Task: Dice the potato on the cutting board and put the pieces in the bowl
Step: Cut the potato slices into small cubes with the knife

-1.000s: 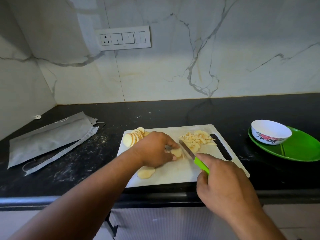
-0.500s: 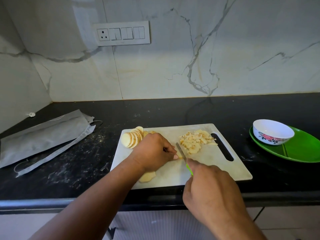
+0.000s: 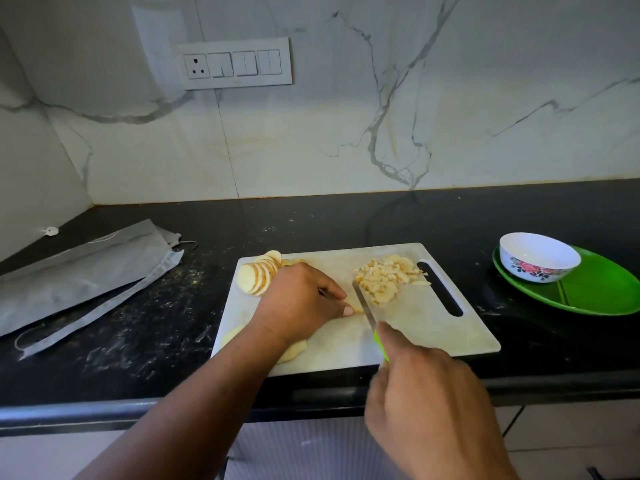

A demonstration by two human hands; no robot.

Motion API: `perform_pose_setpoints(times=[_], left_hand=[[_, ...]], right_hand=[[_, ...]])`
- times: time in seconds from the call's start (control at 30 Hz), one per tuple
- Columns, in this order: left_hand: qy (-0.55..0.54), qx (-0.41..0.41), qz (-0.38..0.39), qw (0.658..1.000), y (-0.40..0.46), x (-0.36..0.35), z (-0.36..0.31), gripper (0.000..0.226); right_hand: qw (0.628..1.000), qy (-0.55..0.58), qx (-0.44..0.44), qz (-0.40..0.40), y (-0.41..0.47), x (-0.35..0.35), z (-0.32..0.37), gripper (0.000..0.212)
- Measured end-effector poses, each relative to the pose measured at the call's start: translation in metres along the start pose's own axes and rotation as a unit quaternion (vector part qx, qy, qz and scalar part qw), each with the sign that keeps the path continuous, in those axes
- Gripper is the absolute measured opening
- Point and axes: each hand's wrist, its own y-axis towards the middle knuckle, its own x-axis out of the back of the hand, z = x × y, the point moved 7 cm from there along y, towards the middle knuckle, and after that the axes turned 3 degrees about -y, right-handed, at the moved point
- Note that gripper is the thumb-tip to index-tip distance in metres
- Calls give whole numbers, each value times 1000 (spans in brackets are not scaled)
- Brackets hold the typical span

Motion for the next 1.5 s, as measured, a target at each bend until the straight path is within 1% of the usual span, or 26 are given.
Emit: perform_pose_setpoints(times=[0.1,0.2,0.27,0.4,0.5,0.57,0.7,0.77,0.83,1.1,1.2,1.37,1.43,1.5], left_hand=[[19,-12,20,1000,-2,-2,-1,7],[49,-18,32,998,-3,-3,-1,11],[49,-20,27,998,-1,-3,-1,11],[41,-14,31,999,1,-4,2,11],[27,-8,27,999,2,-4,5,9],[14,-4,24,1000,2,-4,6,8],[-34,22,4,999,0,-1,9,8],[-54,34,-14,998,-1,1,12,10],[-53,29,-13,998,-1,1,12,11],[-48,26,18,998,2,-1,12,13],[-52,34,29,998,3,-3,12,13],[-54,39,29,997,3,-4,10,12],[-66,46,20,997,3,-2,11,12],[-77,54,10,995,2,-1,12,14]], right_hand=[[1000,-7,2,-3,12,-8,8,55],[1000,0,6,7,13,-13,8,57],[1000,4,10,25,5,-13,5,60],[995,12,18,93,-17,-13,-3,67],[993,20,4,112,-22,-9,-9,66],[994,24,-4,104,-19,-1,-9,66],[999,9,10,39,-6,18,-2,60],[1000,-5,9,3,2,15,3,57],[1000,-14,5,-11,9,7,9,56],[1000,6,7,-7,14,-14,10,56],[1000,3,13,18,8,-18,9,61],[996,26,25,84,-12,-20,4,74],[996,22,15,80,-15,-16,1,70],[999,20,7,49,-13,-8,2,66]])
